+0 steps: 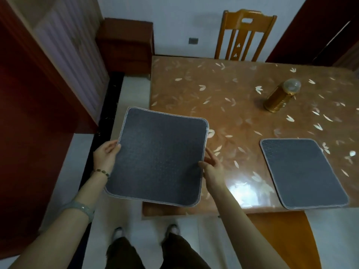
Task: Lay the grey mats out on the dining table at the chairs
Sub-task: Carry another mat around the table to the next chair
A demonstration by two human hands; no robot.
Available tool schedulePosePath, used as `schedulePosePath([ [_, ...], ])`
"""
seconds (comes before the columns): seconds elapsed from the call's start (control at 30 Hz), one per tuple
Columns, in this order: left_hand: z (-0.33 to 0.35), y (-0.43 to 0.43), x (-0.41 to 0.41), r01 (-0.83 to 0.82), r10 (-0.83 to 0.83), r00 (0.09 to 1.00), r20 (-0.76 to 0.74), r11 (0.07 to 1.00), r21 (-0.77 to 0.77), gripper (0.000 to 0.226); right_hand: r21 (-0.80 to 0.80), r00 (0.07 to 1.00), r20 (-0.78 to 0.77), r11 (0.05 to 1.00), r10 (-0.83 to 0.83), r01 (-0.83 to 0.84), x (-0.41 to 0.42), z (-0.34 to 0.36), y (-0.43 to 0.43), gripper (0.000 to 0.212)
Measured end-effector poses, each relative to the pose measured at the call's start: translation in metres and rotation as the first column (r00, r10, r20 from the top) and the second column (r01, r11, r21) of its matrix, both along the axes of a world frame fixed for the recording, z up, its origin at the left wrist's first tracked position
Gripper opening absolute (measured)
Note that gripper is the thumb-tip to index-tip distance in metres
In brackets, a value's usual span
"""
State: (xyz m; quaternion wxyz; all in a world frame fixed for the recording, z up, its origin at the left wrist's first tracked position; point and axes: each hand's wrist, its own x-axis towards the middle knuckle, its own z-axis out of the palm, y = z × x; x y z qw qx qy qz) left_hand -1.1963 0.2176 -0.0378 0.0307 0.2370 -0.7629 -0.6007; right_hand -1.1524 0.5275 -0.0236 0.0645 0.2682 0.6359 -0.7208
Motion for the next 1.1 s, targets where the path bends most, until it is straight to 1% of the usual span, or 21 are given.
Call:
schedulePosePath([
  [0.13,0.012,-0.057,0.000,-0.080,0.083,0.996,-0.026,0.991,0.106,0.029,0.060,0.995,-0.093,0.998,0.040,-0.034,-0.024,0.022,-0.058,0.065],
  [0.23,0.022,-0.107,-0.003,-0.122,0.130,0.991,-0.026,0.973,0.196,0.031,0.114,0.992,-0.120,0.993,0.049,-0.036,-0.041,0.029,-0.112,0.066],
  [0.37,0.033,-0.175,-0.008,-0.111,0.121,0.992,-0.028,0.965,0.238,0.026,0.137,0.995,-0.097,0.991,0.018,-0.005,-0.052,0.027,-0.184,0.067],
  [0.47,0.040,-0.221,-0.016,-0.106,0.120,0.992,-0.044,0.966,0.237,0.028,0.121,0.997,-0.073,0.993,0.004,0.005,-0.058,0.022,-0.230,0.065],
  [0.57,0.045,-0.251,-0.028,-0.103,0.115,0.993,-0.035,0.964,0.247,0.031,0.163,0.999,-0.045,0.986,-0.009,0.016,-0.067,0.022,-0.262,0.066],
  [0.6,0.046,-0.259,-0.032,-0.101,0.112,0.993,-0.029,0.961,0.257,0.031,0.174,0.999,-0.034,0.984,-0.023,0.028,-0.072,0.022,-0.270,0.066],
  [0.7,0.043,-0.277,-0.051,-0.097,0.106,0.994,-0.020,0.958,0.271,0.031,0.136,0.997,-0.046,0.988,-0.066,0.072,-0.091,0.023,-0.288,0.065],
  [0.9,0.034,-0.285,-0.106,-0.081,0.090,0.996,-0.014,0.947,0.312,0.032,0.153,0.997,-0.038,0.986,-0.060,0.065,-0.145,0.021,-0.297,0.068],
  [1.0,0.029,-0.288,-0.148,-0.080,0.089,0.996,-0.011,0.940,0.331,0.031,0.161,0.997,-0.011,0.984,-0.073,0.074,-0.186,0.017,-0.298,0.068],
  [1.1,0.019,-0.290,-0.199,-0.088,0.097,0.995,-0.009,0.937,0.338,0.031,0.159,0.995,-0.024,0.982,-0.100,0.103,-0.240,0.010,-0.298,0.069],
])
